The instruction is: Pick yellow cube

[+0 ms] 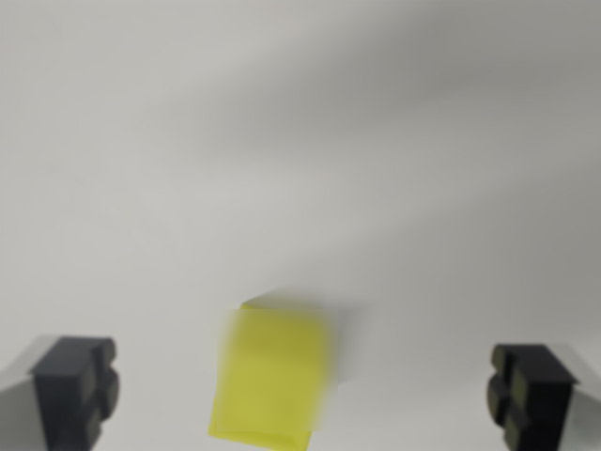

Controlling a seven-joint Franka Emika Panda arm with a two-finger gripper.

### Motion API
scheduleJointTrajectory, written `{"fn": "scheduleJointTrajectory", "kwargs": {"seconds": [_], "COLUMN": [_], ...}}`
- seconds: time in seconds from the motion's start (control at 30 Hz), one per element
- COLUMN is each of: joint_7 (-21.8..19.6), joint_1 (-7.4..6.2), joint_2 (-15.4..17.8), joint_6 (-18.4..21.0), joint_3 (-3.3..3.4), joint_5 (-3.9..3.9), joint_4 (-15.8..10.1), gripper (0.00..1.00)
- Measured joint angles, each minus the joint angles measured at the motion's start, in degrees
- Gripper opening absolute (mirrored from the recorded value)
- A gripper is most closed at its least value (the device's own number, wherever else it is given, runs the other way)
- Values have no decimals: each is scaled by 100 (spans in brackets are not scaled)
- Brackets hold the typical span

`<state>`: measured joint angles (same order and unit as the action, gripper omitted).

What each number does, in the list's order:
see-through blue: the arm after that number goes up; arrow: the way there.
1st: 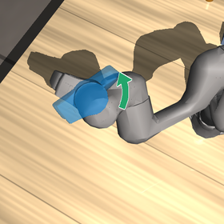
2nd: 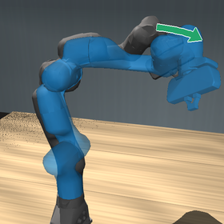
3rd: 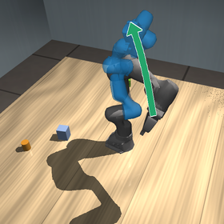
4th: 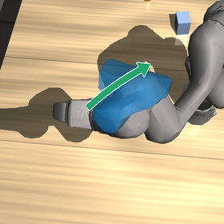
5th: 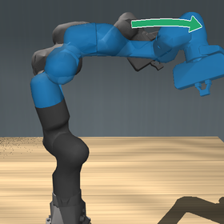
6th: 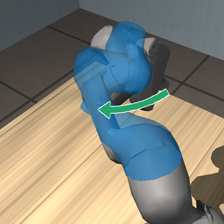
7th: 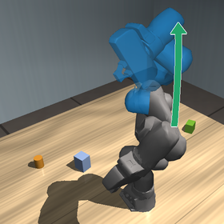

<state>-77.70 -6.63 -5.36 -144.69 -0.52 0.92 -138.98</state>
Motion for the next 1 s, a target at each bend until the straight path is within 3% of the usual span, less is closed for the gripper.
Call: {"fn": "scheduleJointTrajectory", "kwargs": {"seconds": [1.0], "joint_7": [-1687], "joint_1": [-658], "joint_2": [-504], "joint_6": [-1412], "joint_3": [1], "joint_5": [-66], "joint_4": [-929], "gripper": [100]}}
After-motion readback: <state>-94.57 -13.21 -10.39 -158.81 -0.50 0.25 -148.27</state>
